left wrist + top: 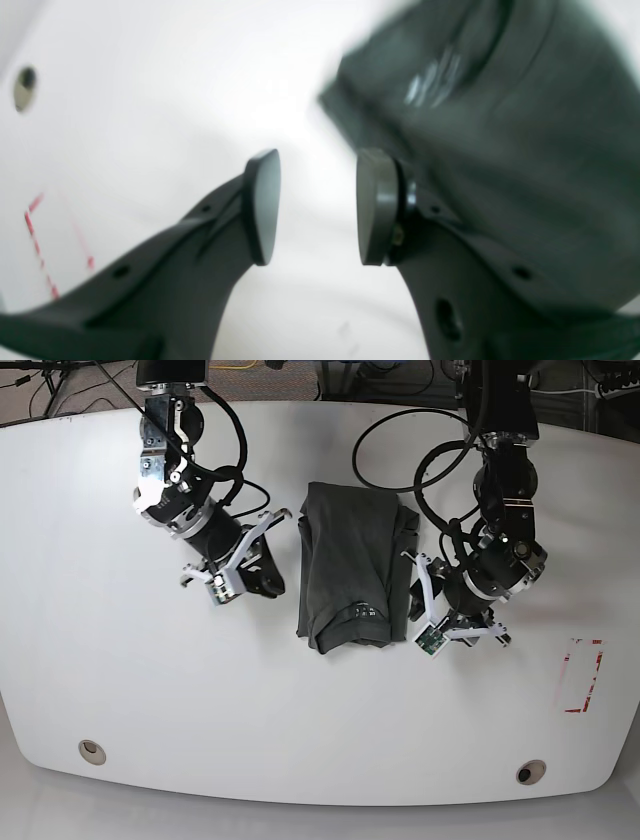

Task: Fold the T-shirt properly
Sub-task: 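Square the folded bundle with both grippers and release it, then grasp the folded bundle with the left gripper and carry it aside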

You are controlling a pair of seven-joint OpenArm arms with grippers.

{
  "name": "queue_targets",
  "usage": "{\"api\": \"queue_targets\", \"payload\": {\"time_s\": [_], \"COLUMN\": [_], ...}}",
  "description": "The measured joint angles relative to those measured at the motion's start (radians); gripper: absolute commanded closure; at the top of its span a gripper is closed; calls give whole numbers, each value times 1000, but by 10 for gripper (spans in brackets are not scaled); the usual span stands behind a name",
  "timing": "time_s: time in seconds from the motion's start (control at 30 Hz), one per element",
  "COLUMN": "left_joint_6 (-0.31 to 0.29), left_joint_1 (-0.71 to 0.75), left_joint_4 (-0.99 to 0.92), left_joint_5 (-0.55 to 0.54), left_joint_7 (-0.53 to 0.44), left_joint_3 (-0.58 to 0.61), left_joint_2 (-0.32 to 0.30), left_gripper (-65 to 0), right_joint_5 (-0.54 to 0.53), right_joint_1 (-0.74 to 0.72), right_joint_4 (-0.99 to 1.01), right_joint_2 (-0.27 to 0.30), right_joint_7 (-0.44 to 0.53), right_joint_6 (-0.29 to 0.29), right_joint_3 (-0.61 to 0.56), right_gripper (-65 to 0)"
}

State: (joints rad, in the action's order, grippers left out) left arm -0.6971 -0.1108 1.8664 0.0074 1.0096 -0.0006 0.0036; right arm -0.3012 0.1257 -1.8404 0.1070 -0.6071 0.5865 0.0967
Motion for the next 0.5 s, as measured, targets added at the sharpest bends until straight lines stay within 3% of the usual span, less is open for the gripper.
{"api": "queue_targets", "payload": {"time_s": [0.1,0.27,0.5], "left_joint_6": [4,156,351], "left_joint_1": [4,35,117], "left_joint_4": [12,12,5], "left_joint_5": [-1,-1,-2], "left_joint_7": [-21,-125,-316], "left_joint_3": [16,95,271], "left_joint_2": [44,76,66], "left_gripper": [-257,-317,-322], "right_joint_5": [2,1,2], "right_joint_1": [0,0,0], "right_joint_4": [-37,-72,-89], "right_joint_2": [-1,1,1], "right_joint_7": [-21,-50,-68], "right_joint_6": [0,11,8], "right_joint_3": [54,137,235], "right_gripper": [-49,-49,-49]}}
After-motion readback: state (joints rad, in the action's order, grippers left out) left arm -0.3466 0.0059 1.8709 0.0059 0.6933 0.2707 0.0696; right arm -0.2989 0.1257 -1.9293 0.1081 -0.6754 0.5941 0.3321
